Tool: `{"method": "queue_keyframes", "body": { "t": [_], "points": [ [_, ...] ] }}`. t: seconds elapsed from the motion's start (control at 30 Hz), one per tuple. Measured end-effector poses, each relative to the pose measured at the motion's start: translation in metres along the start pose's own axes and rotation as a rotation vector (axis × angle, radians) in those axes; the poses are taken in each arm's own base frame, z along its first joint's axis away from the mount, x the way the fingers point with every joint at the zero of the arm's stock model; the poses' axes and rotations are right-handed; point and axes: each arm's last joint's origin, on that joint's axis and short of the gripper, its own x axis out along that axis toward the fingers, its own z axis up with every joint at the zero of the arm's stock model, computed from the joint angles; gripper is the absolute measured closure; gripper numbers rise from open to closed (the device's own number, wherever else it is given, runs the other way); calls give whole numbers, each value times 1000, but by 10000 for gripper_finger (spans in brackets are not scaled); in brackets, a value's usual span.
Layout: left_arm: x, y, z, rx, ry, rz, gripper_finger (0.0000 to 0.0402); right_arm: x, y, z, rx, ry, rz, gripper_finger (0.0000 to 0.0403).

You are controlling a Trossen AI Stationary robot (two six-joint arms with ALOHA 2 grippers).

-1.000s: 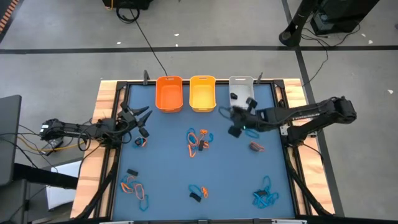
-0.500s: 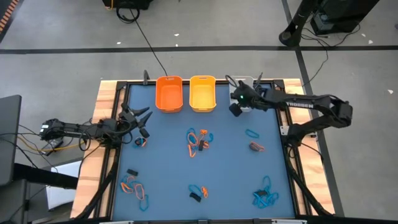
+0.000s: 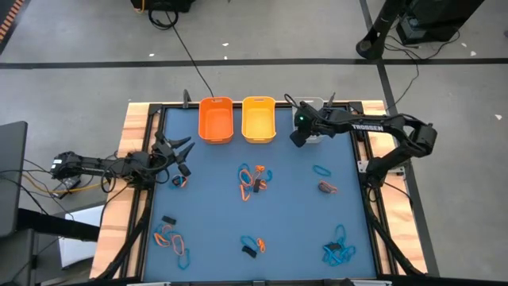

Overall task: Sort rubber bands into baskets
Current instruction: Put the black rubber band into the gray bin

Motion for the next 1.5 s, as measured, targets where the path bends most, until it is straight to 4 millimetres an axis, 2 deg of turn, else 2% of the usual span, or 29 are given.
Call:
{"method": "queue_keyframes", "body": {
  "t": [0.13,0.27,0.5,0.7,0.9,1.1,1.5],
  "points": [
    [0,0,0,0,0,0,291,-7,-3,1,7,-22,0,229],
    [0,0,0,0,0,0,291,-23,-4,-3,3,-12,50,212],
    [0,0,0,1,0,0,291,-58,3,-25,-30,76,159,219],
    [0,0,0,1,0,0,291,-80,21,-51,-51,220,236,231],
    [0,0,0,0,-1,0,291,-80,45,-91,-45,334,235,236],
    [0,0,1,-7,-9,2,291,-80,58,-121,-67,418,245,236],
    [0,1,3,-17,-27,6,291,-70,64,-148,-108,443,266,237]
  ]
}}
